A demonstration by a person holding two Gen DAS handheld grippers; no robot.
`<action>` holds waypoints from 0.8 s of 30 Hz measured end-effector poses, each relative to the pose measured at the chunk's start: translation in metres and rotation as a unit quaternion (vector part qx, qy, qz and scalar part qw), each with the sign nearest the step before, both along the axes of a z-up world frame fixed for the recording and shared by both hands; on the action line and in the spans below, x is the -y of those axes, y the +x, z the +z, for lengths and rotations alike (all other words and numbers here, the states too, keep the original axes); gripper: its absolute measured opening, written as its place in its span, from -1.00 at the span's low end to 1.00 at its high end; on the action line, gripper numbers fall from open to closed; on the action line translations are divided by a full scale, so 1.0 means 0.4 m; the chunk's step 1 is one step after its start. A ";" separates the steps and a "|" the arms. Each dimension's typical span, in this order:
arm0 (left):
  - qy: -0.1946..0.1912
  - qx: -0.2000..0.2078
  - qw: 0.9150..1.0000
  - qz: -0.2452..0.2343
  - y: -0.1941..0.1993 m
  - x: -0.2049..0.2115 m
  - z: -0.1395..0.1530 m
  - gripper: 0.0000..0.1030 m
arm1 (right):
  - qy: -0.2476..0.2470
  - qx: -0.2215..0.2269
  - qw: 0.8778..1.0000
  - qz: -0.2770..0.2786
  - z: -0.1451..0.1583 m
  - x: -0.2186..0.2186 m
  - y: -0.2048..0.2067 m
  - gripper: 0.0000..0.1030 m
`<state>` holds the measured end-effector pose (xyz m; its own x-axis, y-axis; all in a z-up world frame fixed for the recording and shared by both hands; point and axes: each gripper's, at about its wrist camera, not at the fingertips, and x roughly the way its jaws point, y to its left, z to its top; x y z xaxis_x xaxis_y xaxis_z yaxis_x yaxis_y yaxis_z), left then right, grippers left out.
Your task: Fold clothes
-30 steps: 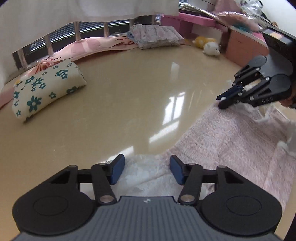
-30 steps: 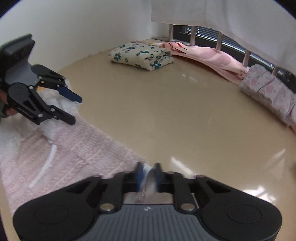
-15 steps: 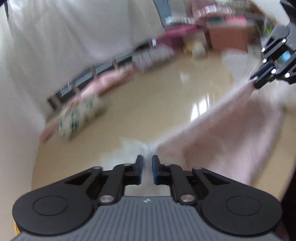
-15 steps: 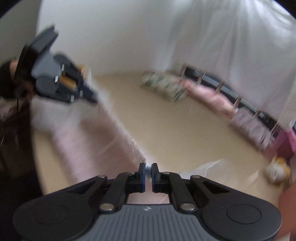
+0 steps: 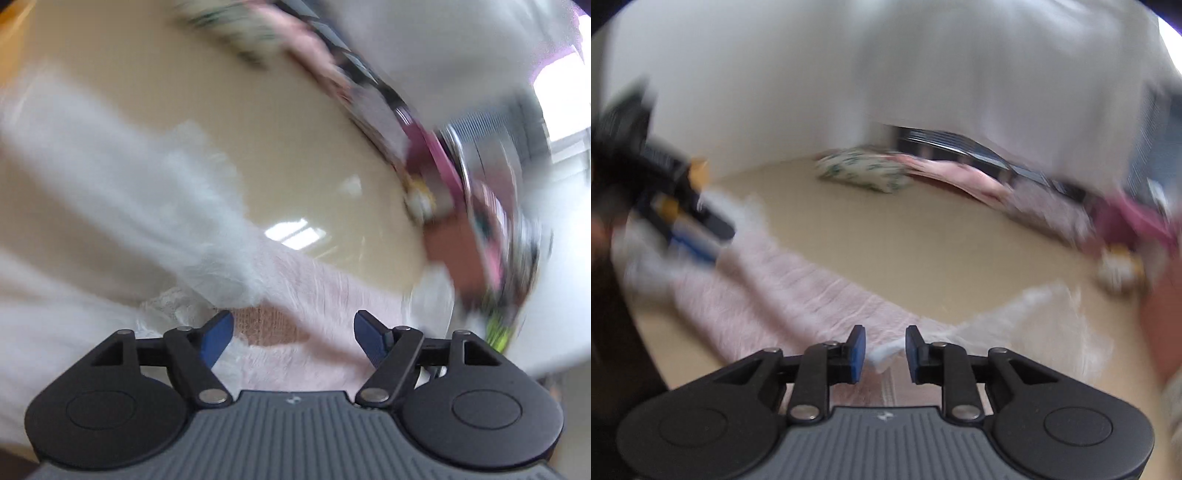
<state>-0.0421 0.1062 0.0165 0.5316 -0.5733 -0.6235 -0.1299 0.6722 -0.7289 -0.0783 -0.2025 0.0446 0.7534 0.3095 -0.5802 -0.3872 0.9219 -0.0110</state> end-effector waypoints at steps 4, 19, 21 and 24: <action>-0.009 0.003 0.999 0.040 0.022 -0.009 -0.022 0.25 | 0.177 -0.059 0.976 -0.112 -0.009 0.119 -0.010 -0.49; 0.087 0.183 0.979 0.025 0.055 0.042 0.007 -0.88 | 0.288 -0.045 0.947 -0.132 -0.109 0.101 0.091 -0.91; 0.102 0.157 0.982 0.028 0.065 0.039 -0.020 -0.80 | 0.244 -0.054 0.958 -0.139 -0.123 0.081 0.088 -0.90; 0.119 0.143 0.982 0.019 0.055 0.032 -0.035 -0.39 | 0.197 -0.059 0.967 -0.153 -0.124 0.059 0.076 -0.73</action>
